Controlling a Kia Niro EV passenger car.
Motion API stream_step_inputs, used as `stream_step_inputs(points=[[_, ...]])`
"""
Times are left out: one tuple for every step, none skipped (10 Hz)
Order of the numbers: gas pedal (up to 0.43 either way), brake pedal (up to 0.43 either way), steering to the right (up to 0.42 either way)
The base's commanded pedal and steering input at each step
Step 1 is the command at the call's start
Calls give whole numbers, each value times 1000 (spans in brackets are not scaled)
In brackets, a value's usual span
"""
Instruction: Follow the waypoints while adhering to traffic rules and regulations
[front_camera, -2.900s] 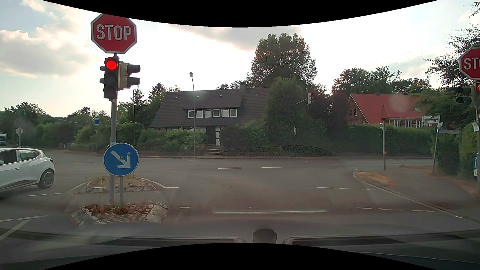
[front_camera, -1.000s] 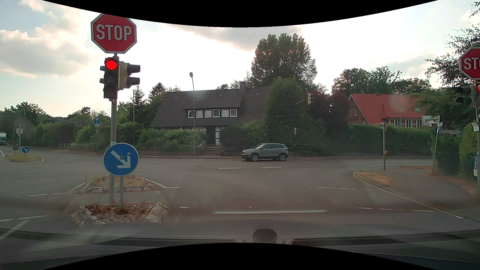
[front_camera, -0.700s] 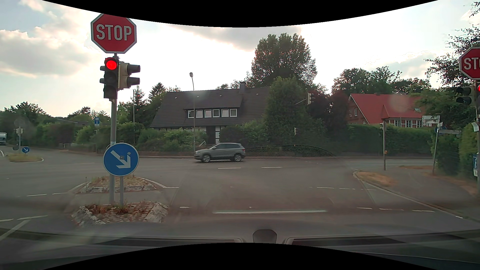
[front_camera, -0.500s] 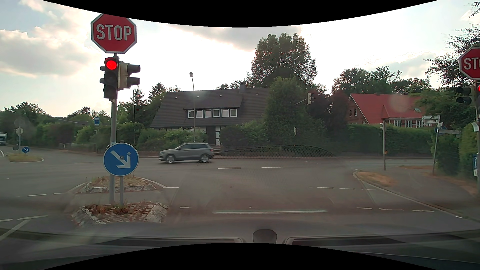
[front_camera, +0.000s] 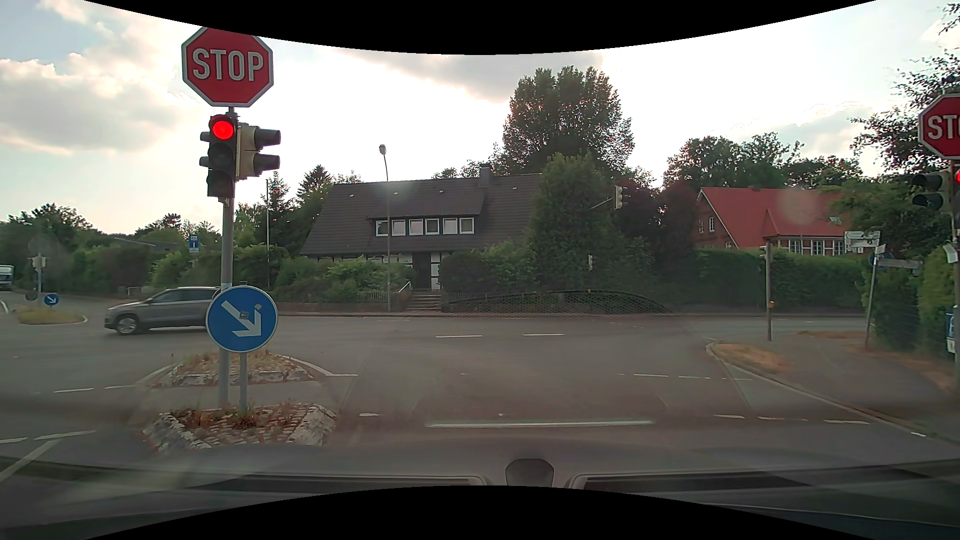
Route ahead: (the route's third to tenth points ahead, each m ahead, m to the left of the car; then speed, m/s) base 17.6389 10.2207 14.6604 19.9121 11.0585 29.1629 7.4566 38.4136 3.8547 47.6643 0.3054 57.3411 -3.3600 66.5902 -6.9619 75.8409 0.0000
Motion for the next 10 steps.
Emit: stream_step_inputs(points=[[0, 250, -5], [0, 250, -5], [0, 250, -5], [0, 250, -5], [0, 250, -5], [0, 250, -5], [0, 250, -5], [0, 250, -6], [0, 250, -5], [0, 250, -5]])
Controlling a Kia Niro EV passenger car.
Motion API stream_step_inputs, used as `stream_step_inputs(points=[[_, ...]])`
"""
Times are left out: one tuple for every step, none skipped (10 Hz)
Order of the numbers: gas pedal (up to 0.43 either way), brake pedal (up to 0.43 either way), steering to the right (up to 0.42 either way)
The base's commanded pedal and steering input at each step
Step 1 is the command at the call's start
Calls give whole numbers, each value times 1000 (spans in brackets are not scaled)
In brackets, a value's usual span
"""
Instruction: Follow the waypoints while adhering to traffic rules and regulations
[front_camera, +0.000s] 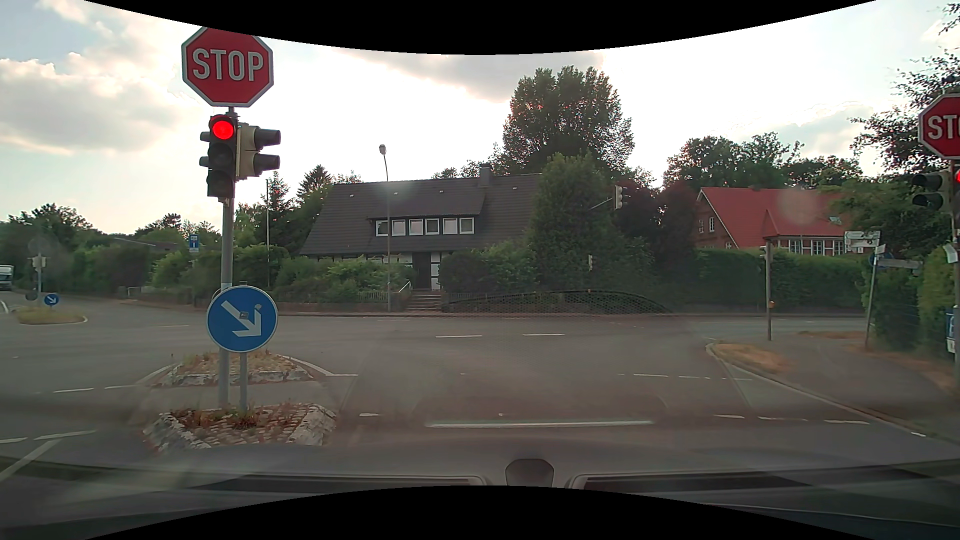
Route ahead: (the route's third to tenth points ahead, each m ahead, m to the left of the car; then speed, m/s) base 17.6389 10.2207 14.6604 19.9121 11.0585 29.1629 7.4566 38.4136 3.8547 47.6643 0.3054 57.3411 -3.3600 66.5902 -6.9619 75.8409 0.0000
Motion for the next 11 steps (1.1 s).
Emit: stream_step_inputs(points=[[0, 250, -5], [0, 250, -5], [0, 250, -5], [0, 250, -5], [0, 250, -5], [0, 250, -5], [0, 250, -6], [0, 250, -5], [0, 250, -6], [0, 250, -5], [0, 250, -5]])
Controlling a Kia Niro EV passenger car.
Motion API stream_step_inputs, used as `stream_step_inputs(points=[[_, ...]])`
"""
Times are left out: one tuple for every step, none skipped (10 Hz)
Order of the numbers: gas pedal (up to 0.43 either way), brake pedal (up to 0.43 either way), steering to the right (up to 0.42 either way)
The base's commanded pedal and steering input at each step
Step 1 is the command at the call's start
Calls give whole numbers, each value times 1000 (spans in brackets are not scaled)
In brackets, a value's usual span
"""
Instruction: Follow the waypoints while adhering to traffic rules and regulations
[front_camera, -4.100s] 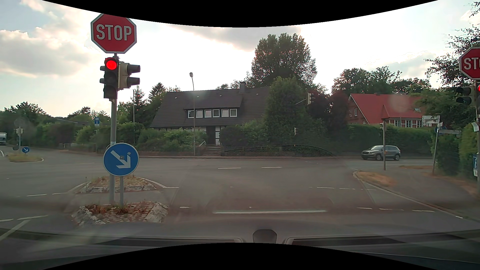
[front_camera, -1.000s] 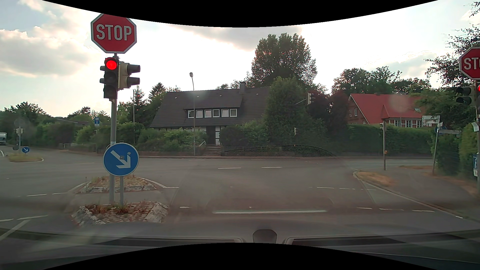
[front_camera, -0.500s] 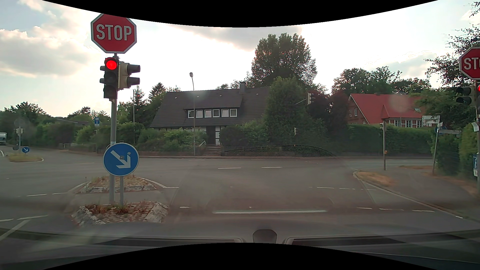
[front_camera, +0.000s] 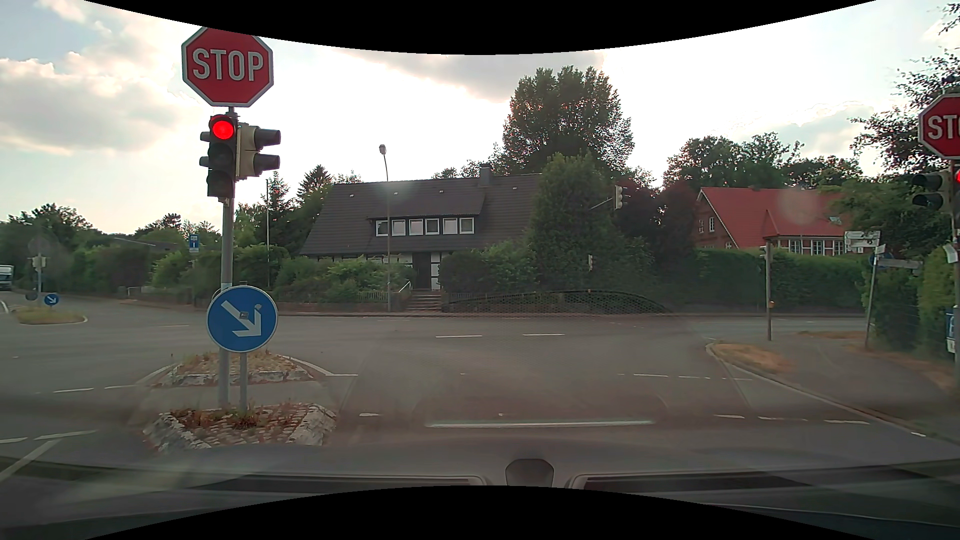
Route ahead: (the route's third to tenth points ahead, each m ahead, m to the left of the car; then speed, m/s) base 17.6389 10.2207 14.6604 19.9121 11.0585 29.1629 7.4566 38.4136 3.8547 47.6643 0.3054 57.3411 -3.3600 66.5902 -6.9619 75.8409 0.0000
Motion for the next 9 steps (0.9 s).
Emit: stream_step_inputs(points=[[0, 250, -5], [0, 250, -6], [0, 256, -5], [0, 256, -5], [0, 250, -5], [0, 250, -5], [0, 250, -6], [0, 250, -5], [0, 250, -5]])
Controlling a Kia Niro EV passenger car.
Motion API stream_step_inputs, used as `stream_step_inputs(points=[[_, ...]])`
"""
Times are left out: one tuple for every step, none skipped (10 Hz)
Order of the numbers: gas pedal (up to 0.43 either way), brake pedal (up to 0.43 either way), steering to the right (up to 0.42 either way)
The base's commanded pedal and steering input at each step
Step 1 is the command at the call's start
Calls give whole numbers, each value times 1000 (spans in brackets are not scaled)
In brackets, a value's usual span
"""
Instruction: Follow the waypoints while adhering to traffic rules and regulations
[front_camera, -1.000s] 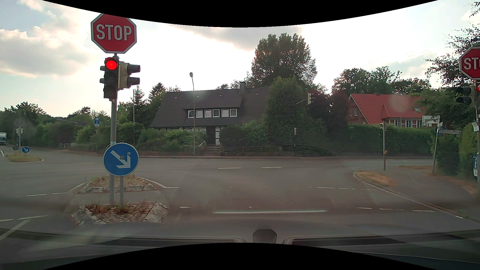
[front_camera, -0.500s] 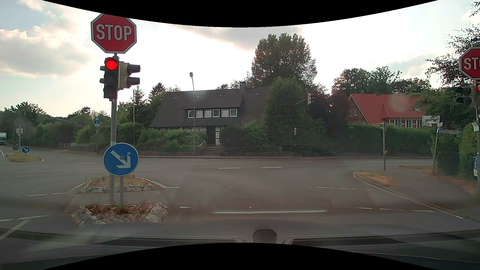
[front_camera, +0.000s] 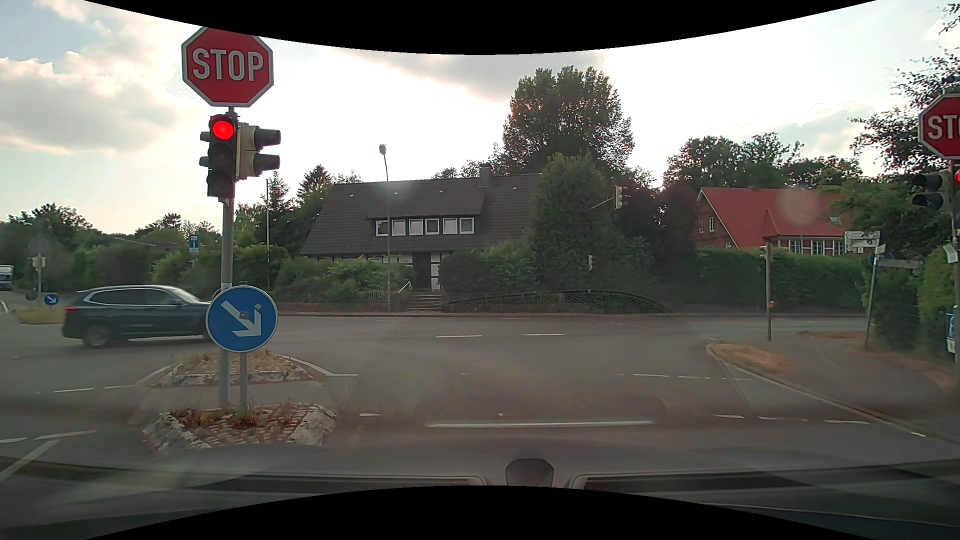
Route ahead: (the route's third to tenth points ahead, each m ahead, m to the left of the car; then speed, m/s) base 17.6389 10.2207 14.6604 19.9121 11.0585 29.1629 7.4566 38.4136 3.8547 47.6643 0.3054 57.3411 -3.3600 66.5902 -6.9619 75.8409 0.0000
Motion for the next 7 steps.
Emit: stream_step_inputs(points=[[0, 250, -6], [0, 250, -5], [0, 250, -5], [0, 250, -5], [0, 250, -5], [0, 250, -5], [0, 250, -5]])
